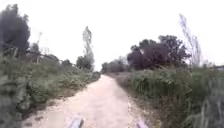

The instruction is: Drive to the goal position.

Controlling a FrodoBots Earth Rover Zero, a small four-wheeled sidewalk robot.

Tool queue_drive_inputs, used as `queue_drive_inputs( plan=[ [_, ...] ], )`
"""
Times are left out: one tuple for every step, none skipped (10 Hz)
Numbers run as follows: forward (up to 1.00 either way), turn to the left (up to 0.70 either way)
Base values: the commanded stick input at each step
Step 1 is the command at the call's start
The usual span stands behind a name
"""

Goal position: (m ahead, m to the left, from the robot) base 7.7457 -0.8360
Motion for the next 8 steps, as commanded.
queue_drive_inputs(
  plan=[
    [0.7, 0.0],
    [0.7, 0.0],
    [0.7, 0.0],
    [0.7, 0.0],
    [0.7, 0.0],
    [0.7, 0.0],
    [0.7, 0.0],
    [0.7, 0.0]
  ],
)
